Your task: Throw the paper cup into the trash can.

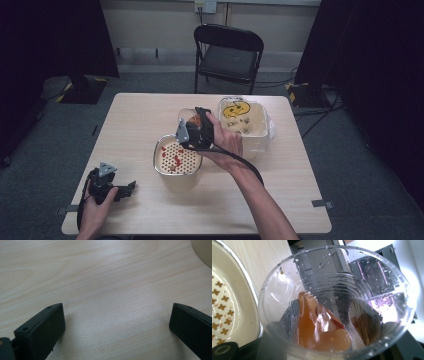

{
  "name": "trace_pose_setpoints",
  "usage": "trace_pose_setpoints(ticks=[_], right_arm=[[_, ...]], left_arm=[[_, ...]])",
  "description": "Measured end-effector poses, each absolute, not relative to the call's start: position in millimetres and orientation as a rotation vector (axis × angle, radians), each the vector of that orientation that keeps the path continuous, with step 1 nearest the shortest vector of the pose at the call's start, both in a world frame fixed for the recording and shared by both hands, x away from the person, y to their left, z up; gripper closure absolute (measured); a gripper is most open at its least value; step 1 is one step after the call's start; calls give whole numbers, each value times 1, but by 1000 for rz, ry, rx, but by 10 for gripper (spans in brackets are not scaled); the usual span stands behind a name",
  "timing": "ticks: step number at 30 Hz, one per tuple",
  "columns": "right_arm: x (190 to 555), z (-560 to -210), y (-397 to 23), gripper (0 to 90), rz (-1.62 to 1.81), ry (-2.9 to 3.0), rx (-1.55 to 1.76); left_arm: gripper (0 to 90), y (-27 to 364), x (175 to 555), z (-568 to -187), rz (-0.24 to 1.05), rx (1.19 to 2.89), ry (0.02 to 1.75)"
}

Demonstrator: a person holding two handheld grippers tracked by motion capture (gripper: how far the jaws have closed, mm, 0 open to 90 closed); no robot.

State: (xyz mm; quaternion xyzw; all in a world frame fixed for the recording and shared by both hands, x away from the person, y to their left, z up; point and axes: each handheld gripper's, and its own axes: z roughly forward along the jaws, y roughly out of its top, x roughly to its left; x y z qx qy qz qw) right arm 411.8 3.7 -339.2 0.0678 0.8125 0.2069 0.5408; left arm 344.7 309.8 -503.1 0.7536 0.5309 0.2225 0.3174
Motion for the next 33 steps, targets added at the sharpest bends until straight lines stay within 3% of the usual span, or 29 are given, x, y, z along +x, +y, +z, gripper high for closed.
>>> trace_pose_setpoints(ticks=[33], right_arm=[[407, -363, 23, 463, 7, 1709, -232]], left_arm=[[0, 310, 345, -503, 584, 1982, 1398]])
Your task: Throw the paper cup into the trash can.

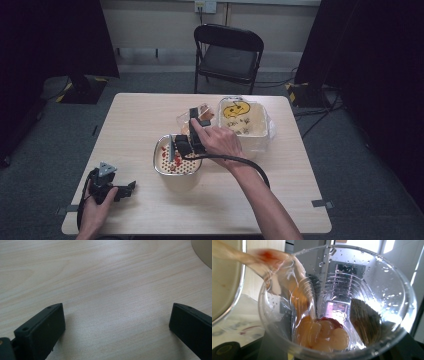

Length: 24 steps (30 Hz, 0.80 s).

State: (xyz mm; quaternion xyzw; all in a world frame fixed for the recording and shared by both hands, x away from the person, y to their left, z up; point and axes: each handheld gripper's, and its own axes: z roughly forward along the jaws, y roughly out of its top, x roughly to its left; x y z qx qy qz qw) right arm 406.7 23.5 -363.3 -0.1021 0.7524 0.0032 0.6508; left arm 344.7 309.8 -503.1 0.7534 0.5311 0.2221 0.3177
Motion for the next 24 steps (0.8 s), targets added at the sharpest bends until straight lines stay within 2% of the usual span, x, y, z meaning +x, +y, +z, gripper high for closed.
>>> trace_pose_setpoints(ticks=[24], right_arm=[[396, -374, 26, 468, -336, 1407, -532]], left_arm=[[0, 310, 345, -503, 582, 1980, 1399]])
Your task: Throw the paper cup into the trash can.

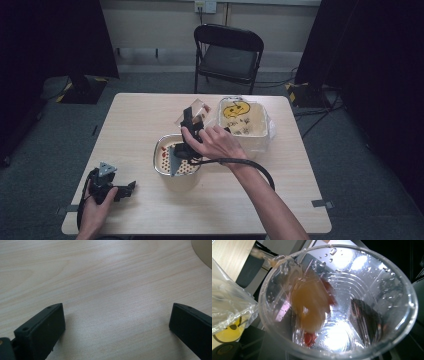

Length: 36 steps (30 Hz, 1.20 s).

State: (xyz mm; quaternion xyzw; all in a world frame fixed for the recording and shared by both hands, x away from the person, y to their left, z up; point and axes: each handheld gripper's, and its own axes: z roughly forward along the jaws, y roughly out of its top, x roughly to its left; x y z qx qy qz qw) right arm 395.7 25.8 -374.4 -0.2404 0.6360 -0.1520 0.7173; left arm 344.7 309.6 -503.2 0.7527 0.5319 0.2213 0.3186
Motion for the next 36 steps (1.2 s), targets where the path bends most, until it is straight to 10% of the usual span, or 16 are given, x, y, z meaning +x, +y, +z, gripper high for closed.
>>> trace_pose_setpoints(ticks=[18, 36], right_arm=[[396, -362, 20, 469, -304, 1414, -510], [408, -311, 0, 470, 630, 1985, 278]], left_arm=[[0, 310, 345, -503, 586, 1984, 1397], [0, 310, 345, -503, 586, 1984, 1397]])
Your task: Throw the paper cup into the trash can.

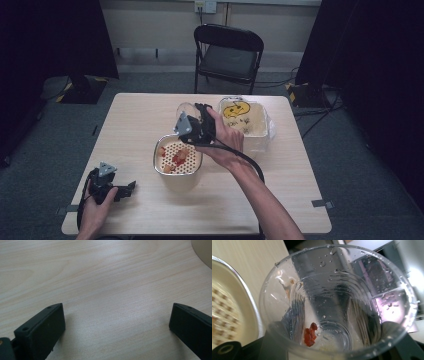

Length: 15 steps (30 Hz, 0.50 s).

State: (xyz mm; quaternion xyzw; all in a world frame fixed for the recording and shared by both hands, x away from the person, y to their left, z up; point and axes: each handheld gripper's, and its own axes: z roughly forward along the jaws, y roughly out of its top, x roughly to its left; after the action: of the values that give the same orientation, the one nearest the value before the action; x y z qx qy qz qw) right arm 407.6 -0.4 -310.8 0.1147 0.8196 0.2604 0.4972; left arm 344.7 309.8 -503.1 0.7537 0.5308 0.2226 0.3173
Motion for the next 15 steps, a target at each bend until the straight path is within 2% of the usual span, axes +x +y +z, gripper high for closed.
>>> trace_pose_setpoints(ticks=[15], right_arm=[[428, -300, -34, 471, 1323, 1999, 684]], left_arm=[[0, 310, 345, -503, 586, 1984, 1397]])
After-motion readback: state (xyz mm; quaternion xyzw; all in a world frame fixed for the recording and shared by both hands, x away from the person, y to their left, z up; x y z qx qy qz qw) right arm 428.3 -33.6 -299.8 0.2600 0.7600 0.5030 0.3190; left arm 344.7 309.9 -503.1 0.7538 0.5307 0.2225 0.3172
